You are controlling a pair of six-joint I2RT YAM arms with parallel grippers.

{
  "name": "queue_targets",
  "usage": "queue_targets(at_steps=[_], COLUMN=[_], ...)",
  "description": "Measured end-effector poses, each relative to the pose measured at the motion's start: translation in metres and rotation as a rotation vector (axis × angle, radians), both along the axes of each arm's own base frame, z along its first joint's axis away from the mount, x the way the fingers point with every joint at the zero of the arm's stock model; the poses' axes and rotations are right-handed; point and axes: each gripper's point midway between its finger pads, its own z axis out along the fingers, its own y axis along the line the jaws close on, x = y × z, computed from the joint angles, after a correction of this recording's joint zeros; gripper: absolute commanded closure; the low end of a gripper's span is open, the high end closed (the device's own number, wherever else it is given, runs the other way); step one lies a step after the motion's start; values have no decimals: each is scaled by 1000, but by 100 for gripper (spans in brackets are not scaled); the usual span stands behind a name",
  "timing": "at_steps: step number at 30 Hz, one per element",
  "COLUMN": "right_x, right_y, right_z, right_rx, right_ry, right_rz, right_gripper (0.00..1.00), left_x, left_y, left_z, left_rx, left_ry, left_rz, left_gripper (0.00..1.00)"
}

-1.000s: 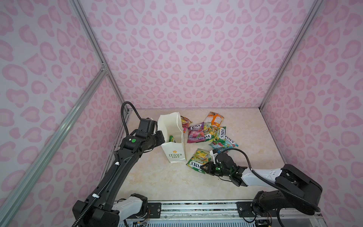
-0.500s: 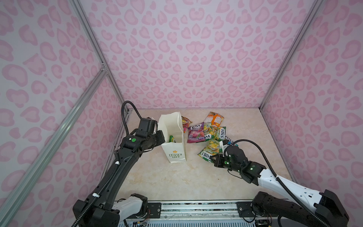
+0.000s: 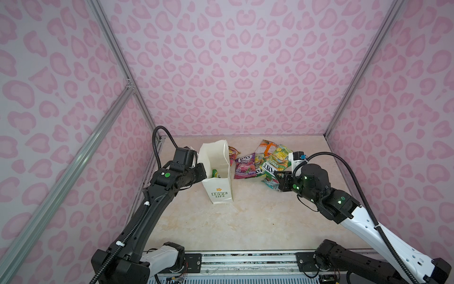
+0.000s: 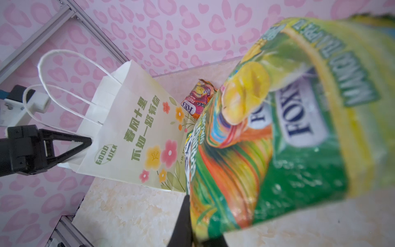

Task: Place the snacks into the paper bag
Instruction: Pick up the snack at the center of the table, then place the snack in the paper bag.

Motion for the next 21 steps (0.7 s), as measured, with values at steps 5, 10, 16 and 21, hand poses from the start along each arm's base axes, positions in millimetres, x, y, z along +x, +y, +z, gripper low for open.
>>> queue_targets(at_steps=[5, 10, 16, 21], right_x=[16, 29, 38, 43], right_y=[13, 31, 71, 115], right_z=[55, 102, 135, 159], right_rx=[7, 22, 28, 46], right_ry=[-103, -188, -235, -275], right_rz=[22, 58, 147, 237], right_gripper=[100, 100, 100, 100], left_x=[0, 0, 0, 0], left_y=[-3, -8, -15, -19], left_z=[0, 1, 0, -2], left_rx=[-11, -26, -30, -33], left_ry=[3, -1, 2, 7], left_rz=[-10, -25, -43, -48], left_gripper=[97, 97, 97, 97])
